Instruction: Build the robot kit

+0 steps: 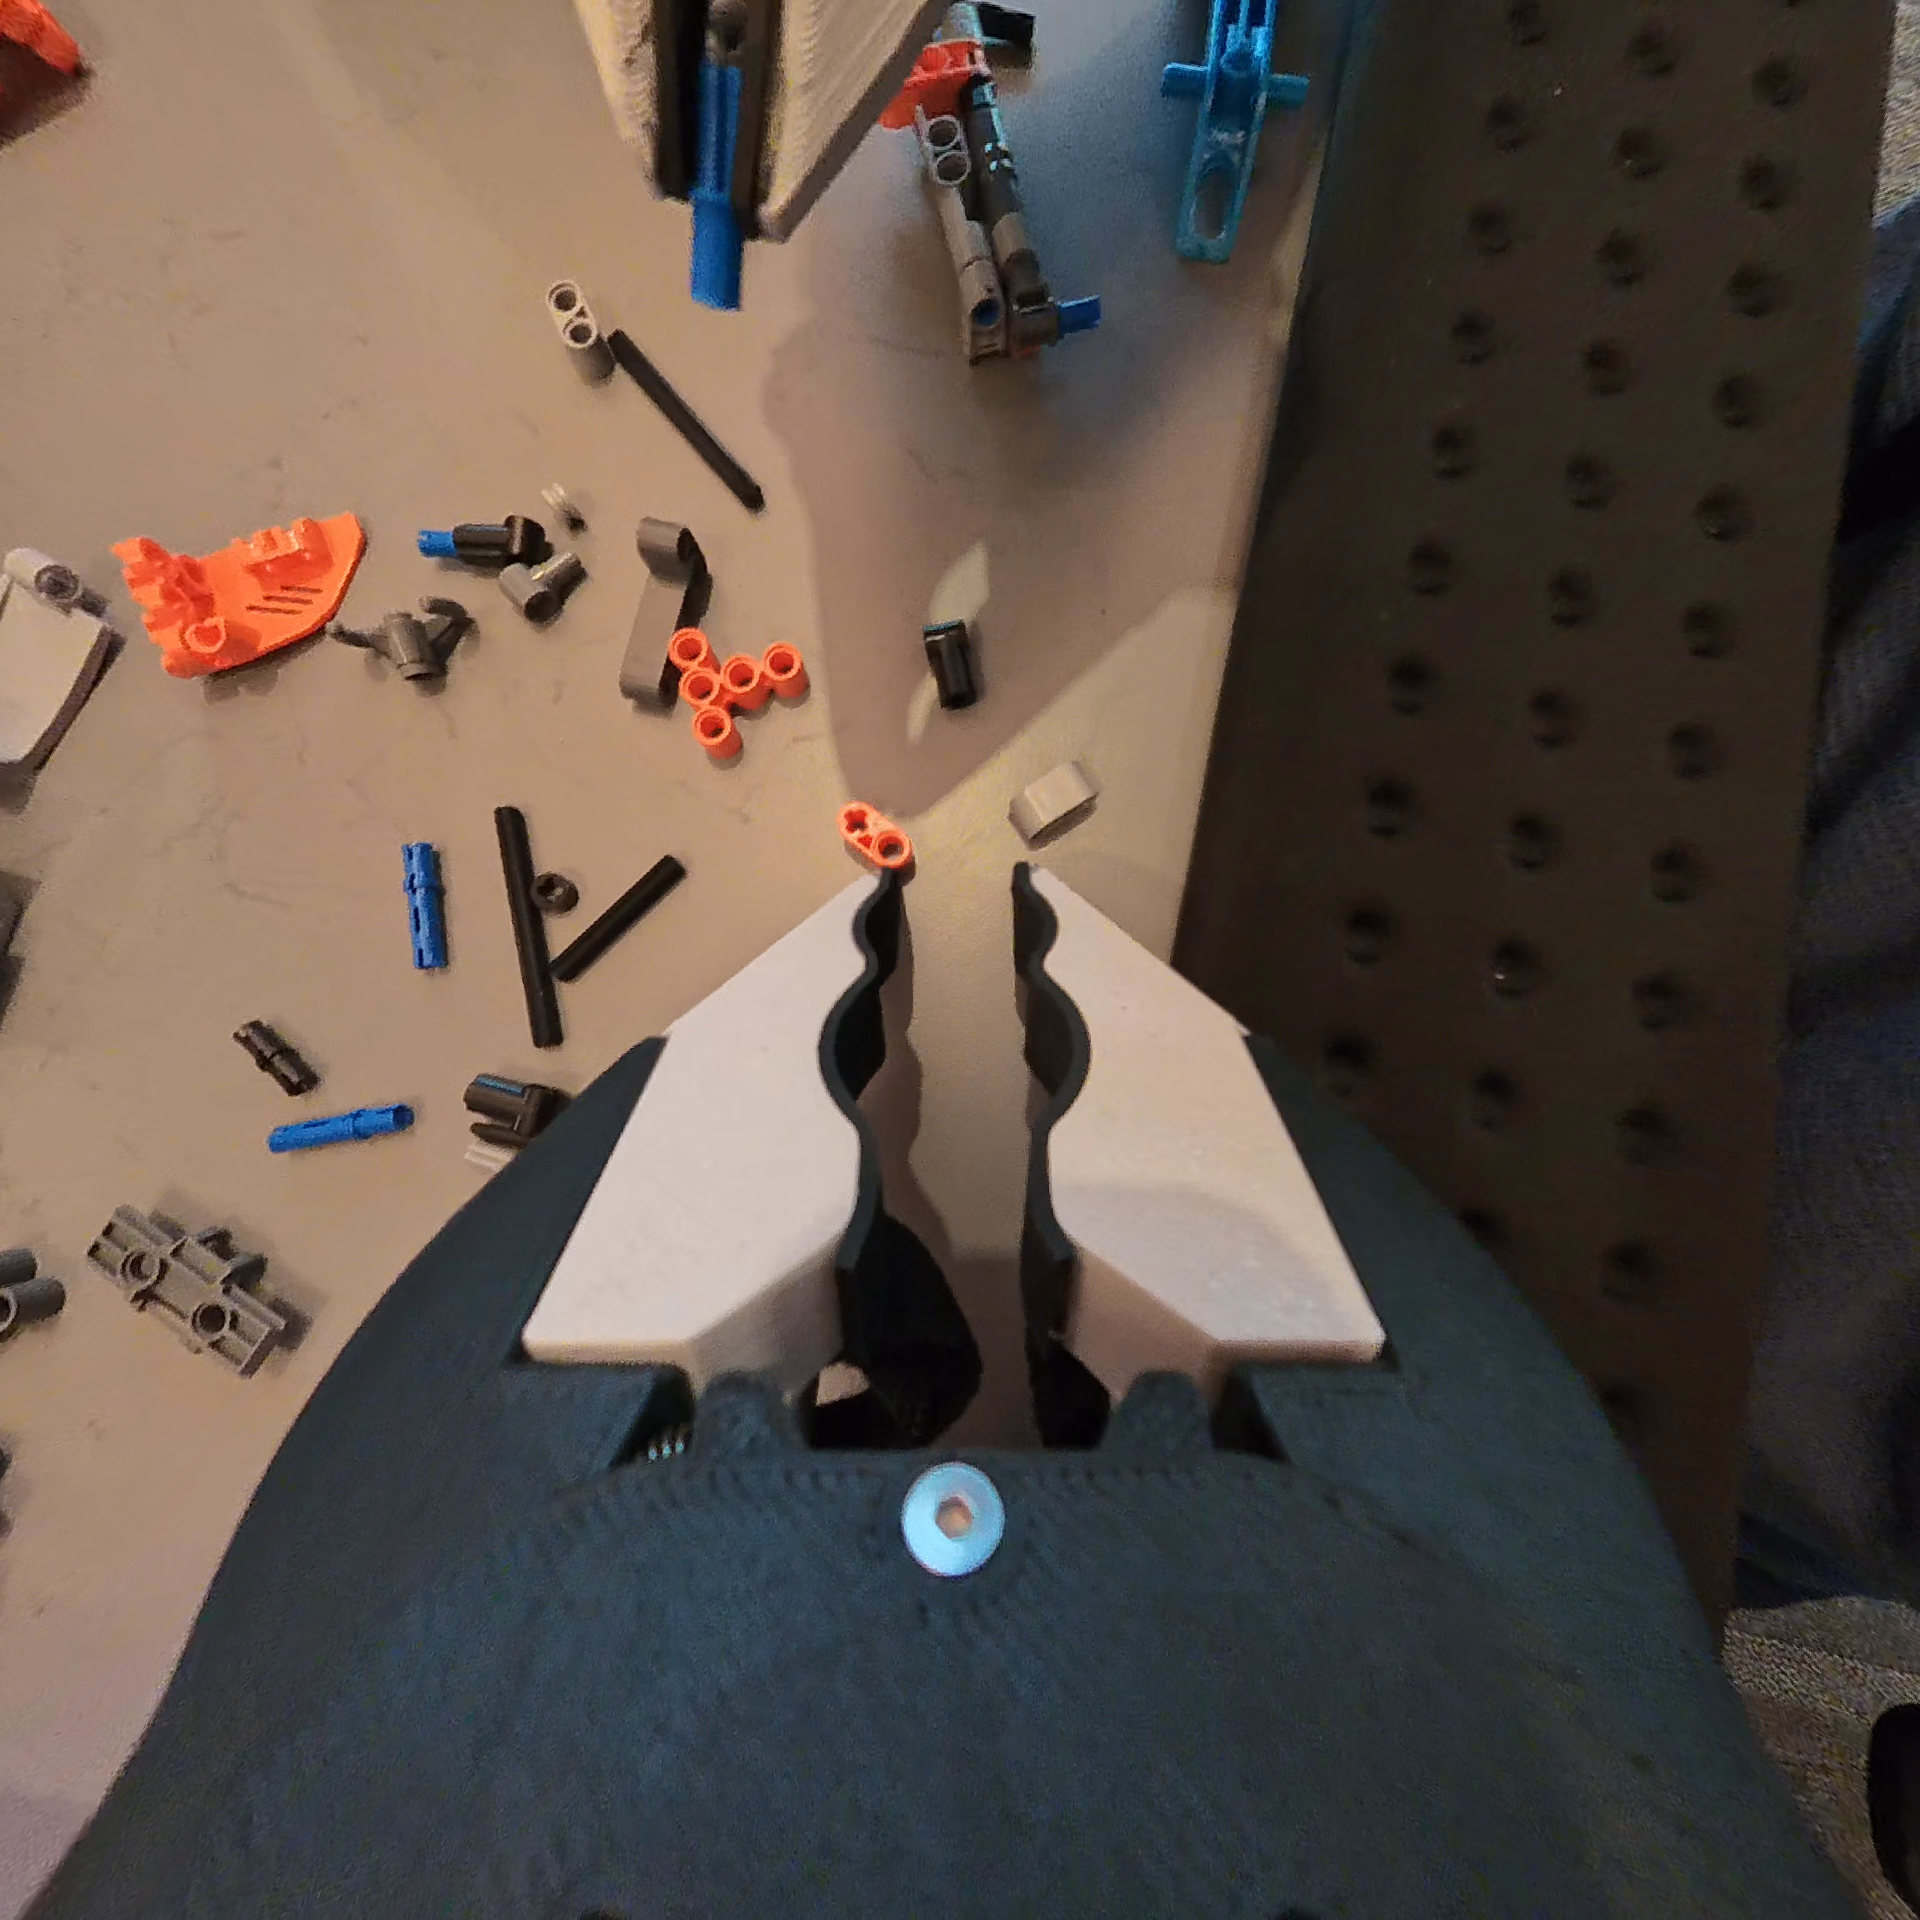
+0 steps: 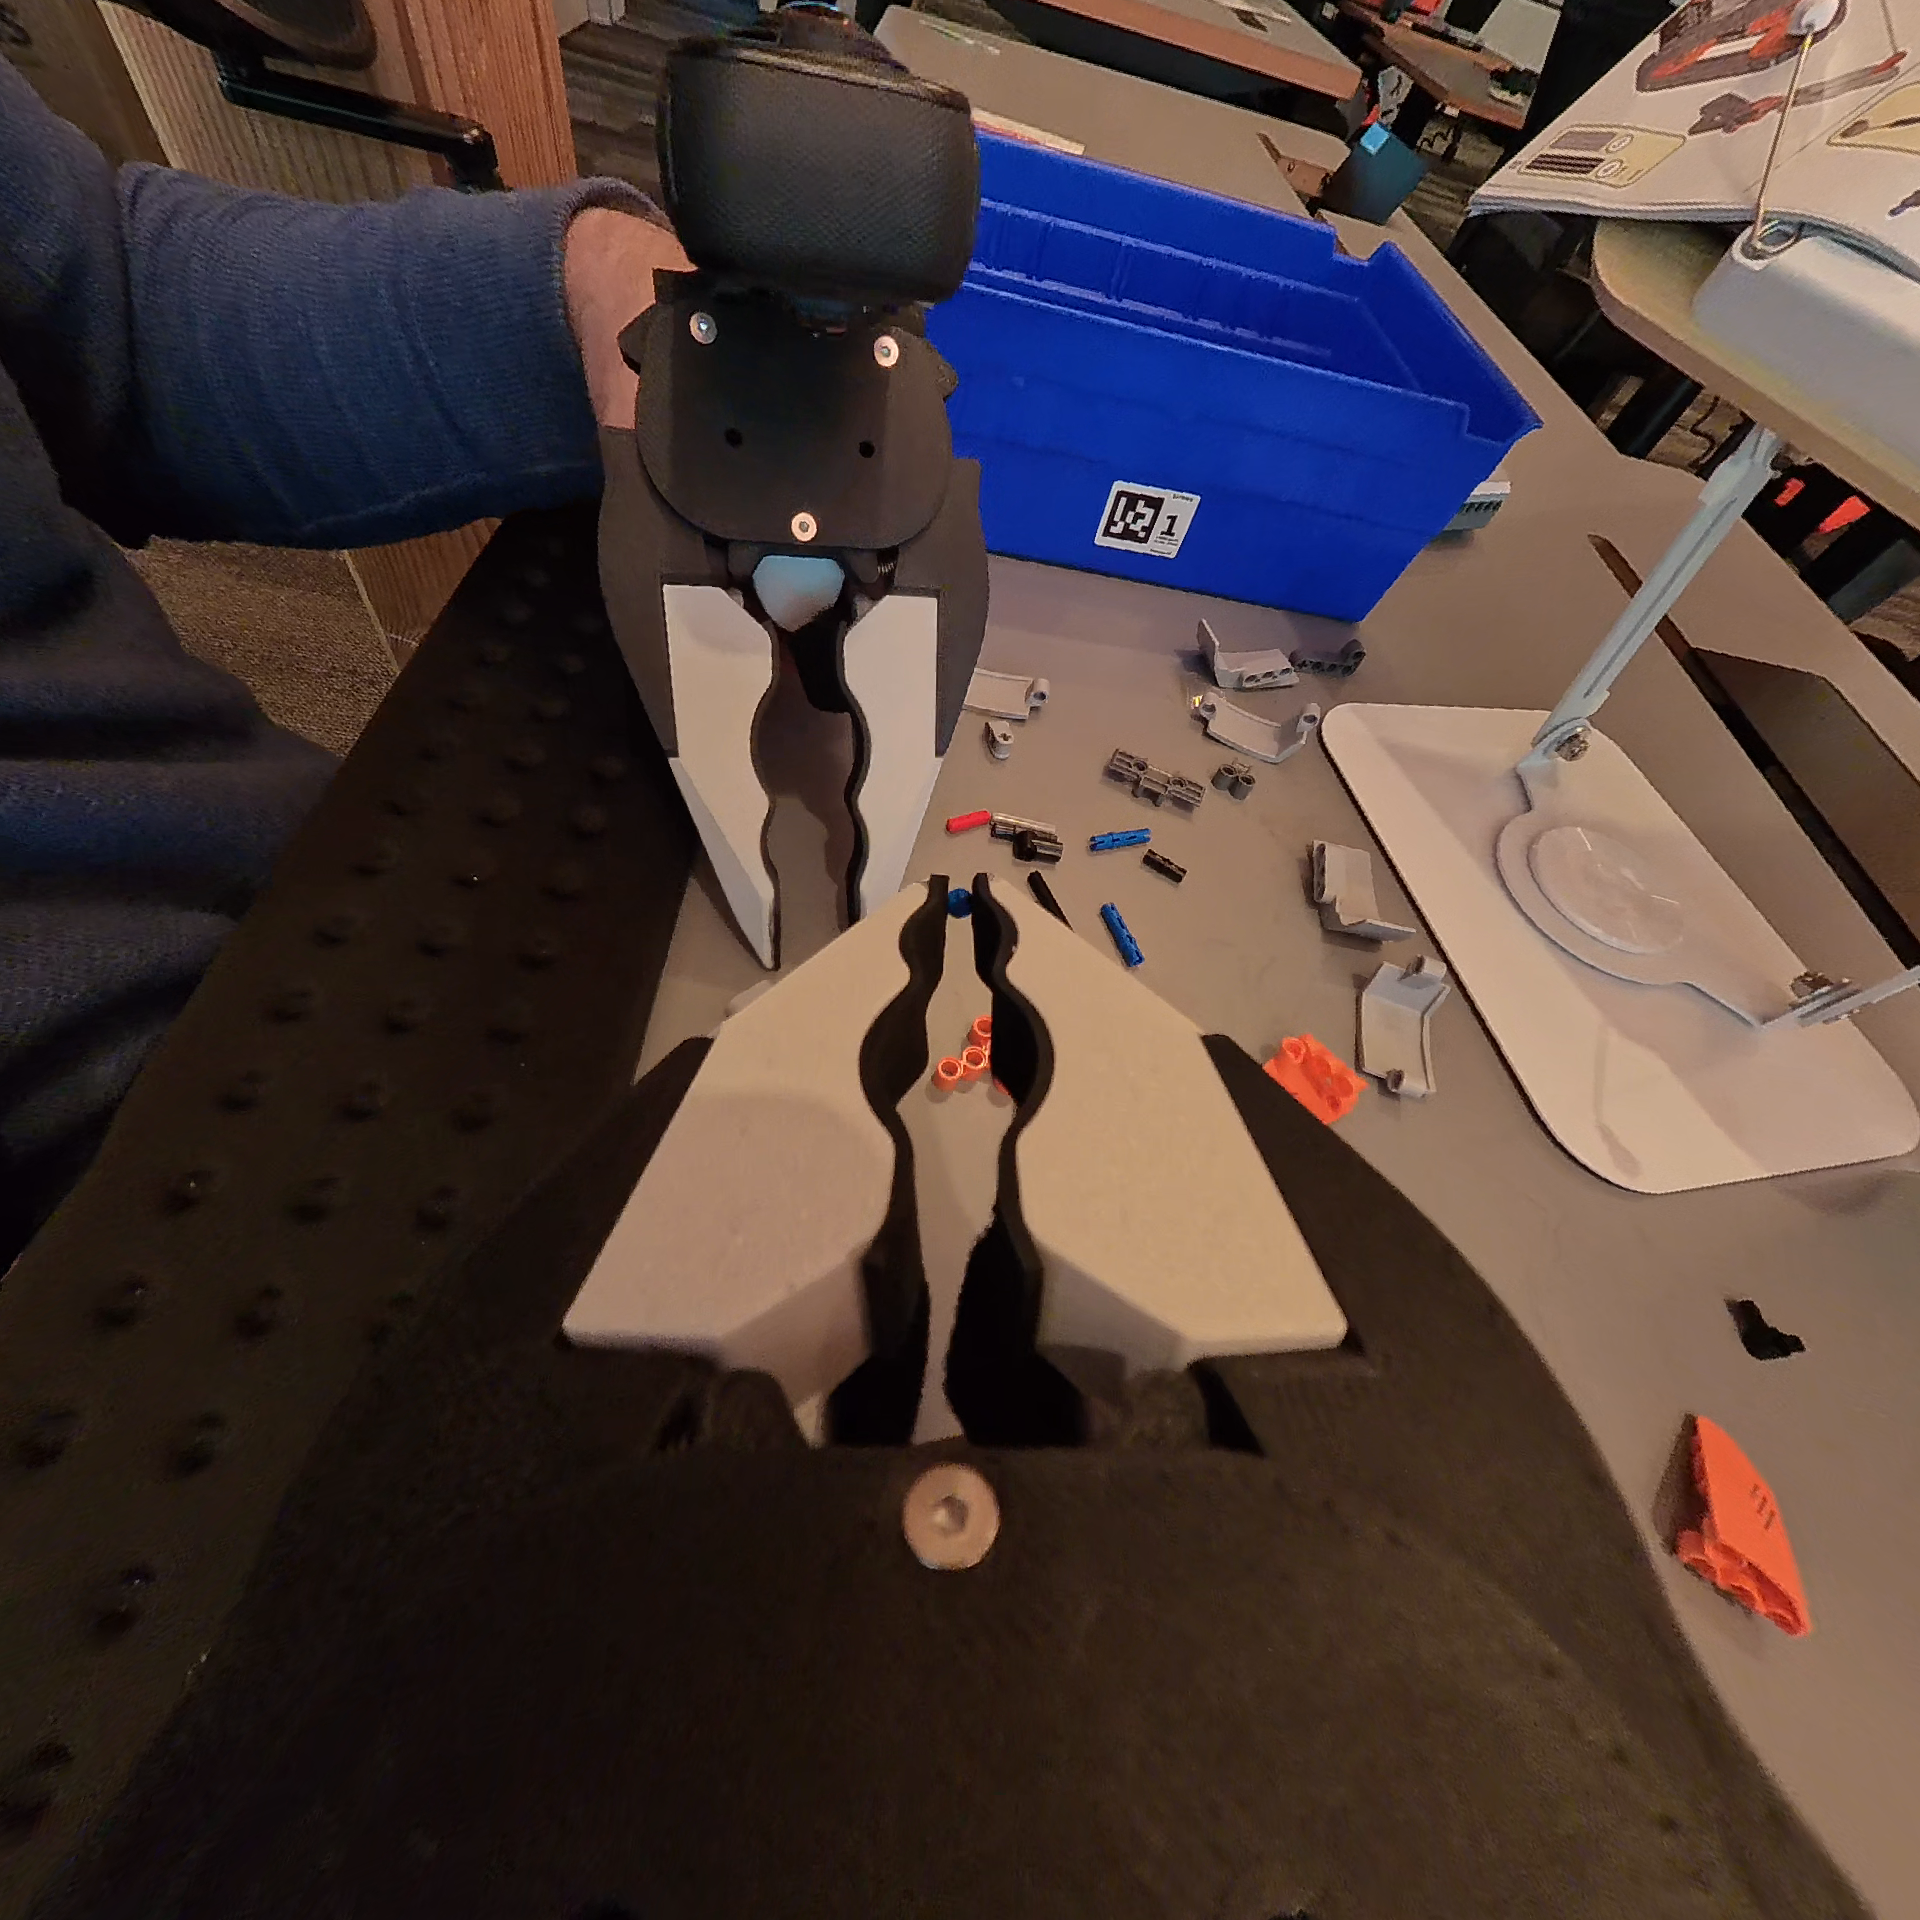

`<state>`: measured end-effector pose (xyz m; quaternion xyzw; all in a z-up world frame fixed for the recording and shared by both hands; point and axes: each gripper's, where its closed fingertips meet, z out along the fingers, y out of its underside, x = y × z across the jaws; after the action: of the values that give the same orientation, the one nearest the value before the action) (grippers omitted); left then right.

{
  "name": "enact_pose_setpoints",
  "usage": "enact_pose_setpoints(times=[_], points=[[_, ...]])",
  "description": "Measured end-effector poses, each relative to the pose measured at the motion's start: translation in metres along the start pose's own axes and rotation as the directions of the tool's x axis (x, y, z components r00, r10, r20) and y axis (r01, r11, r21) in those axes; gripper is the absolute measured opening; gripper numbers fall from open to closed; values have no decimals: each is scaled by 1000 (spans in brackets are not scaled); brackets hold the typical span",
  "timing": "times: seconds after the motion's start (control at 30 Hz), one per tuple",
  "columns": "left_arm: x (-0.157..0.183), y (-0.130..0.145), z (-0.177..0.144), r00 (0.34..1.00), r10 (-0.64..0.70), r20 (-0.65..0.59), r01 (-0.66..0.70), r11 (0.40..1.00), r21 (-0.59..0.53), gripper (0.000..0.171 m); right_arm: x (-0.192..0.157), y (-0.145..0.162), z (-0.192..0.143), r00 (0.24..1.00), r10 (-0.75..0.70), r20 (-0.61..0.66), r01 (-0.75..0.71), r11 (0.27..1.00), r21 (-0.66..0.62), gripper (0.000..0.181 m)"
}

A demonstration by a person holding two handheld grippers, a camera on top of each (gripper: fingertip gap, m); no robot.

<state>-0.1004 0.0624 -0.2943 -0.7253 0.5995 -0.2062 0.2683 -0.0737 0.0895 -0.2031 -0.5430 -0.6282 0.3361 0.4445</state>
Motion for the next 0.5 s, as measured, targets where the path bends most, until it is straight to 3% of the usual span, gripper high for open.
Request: enact_pose_setpoints(times=[0.17, 0.3, 0.5], points=[[13, -10, 4, 997, 28, -71, -24, 998, 57, 23, 2, 0, -2, 1000, 3, -7, -3, 1000, 2, 2], [1, -19, -14, 998, 58, -12, -56, 990, 131, 28, 5, 1, -4, 1000, 8, -13, -8, 1000, 1, 2], [-17, -4, -18, 987, 163, 16, -163, 986, 38, 34, 3, 4, -3, 1000, 3, -5, -3, 1000, -15, 2]])
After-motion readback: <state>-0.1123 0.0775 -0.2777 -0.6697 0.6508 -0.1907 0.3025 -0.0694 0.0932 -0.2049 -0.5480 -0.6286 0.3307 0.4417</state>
